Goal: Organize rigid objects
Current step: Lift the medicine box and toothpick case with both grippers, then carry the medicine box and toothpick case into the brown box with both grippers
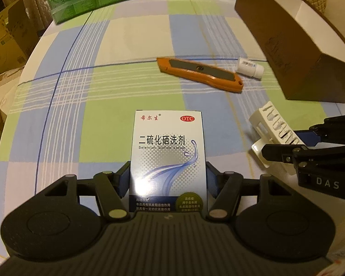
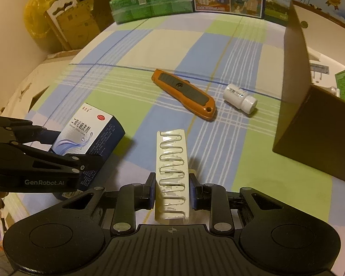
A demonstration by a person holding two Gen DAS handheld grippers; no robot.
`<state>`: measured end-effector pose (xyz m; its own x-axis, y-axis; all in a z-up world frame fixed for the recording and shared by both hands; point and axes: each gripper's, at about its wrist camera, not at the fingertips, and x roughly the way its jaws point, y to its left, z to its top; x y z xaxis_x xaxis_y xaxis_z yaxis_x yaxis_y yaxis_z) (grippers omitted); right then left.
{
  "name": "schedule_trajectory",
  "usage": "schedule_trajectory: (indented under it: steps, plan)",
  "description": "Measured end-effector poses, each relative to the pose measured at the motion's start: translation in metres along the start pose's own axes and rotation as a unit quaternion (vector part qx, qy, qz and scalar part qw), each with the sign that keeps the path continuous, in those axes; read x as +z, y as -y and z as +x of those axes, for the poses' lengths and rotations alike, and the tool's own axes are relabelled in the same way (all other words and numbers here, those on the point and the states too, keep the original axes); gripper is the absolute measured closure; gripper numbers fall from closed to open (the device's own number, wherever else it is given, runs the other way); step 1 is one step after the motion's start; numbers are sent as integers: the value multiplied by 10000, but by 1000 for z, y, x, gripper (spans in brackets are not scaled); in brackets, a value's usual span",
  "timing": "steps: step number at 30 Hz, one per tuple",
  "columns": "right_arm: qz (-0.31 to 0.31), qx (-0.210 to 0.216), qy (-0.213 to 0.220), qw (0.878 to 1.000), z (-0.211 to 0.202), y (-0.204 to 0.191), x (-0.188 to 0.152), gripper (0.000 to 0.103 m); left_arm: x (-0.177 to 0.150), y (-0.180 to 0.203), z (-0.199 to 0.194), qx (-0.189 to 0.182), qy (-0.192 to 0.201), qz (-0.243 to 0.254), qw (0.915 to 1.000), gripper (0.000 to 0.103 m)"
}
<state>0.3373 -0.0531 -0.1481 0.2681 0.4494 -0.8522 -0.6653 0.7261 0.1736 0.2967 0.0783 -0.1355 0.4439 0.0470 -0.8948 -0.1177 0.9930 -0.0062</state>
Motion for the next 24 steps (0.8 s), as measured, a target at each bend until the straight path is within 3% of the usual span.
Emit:
schedule_trajectory:
  steps: [13, 24]
  plan:
    - [446, -23, 288, 9986, -45, 32, -4, 78, 37, 52, -33, -410, 392, 464, 9973, 42]
    - [947, -128, 878, 9915, -113, 91, 4, 78, 87, 127, -54, -1040, 854, 788, 9878, 42]
